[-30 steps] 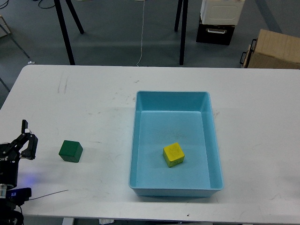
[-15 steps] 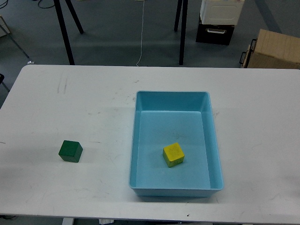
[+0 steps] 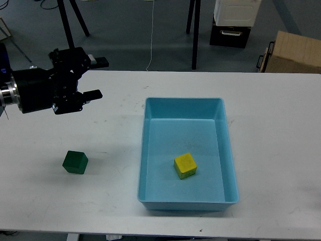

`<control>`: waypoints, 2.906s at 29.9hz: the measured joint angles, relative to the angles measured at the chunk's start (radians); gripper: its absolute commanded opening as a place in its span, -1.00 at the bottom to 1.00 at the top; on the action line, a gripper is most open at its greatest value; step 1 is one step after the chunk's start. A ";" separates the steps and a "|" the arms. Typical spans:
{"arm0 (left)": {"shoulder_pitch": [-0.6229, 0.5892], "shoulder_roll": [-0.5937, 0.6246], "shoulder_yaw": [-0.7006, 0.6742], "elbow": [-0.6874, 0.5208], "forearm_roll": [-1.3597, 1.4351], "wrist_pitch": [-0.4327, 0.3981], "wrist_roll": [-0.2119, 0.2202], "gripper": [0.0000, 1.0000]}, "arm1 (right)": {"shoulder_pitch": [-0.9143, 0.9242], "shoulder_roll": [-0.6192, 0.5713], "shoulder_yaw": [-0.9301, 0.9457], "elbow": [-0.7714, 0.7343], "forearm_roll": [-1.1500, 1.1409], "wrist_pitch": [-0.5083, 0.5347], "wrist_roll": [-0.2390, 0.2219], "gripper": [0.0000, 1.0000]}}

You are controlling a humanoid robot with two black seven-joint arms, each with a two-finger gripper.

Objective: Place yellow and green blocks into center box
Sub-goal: 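Raise the left gripper and swing it above the green cube, then lower the left gripper onto the green cube and close it, then carry the green cube over the bin beside the yellow cube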

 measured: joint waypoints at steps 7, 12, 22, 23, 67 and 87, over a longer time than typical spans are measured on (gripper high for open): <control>-0.331 -0.052 0.409 -0.012 0.179 0.000 0.053 1.00 | 0.001 0.013 -0.004 0.000 0.000 0.000 0.000 1.00; -0.447 -0.133 0.626 -0.011 0.346 0.000 0.053 1.00 | 0.000 0.018 -0.005 0.001 -0.001 0.000 0.000 1.00; -0.392 -0.215 0.736 0.046 0.446 0.000 0.044 1.00 | -0.004 0.020 -0.004 -0.006 -0.002 0.000 -0.001 1.00; -0.380 -0.225 0.736 0.061 0.449 0.000 0.044 1.00 | -0.003 0.021 -0.005 -0.006 -0.002 0.000 -0.001 1.00; -0.176 -0.295 0.681 0.231 0.613 0.000 0.047 -1.00 | -0.008 0.019 -0.005 -0.017 -0.003 0.000 -0.002 1.00; -0.623 -0.437 0.573 0.072 0.425 0.000 0.042 -1.00 | -0.014 0.021 -0.007 -0.017 -0.005 0.000 -0.002 1.00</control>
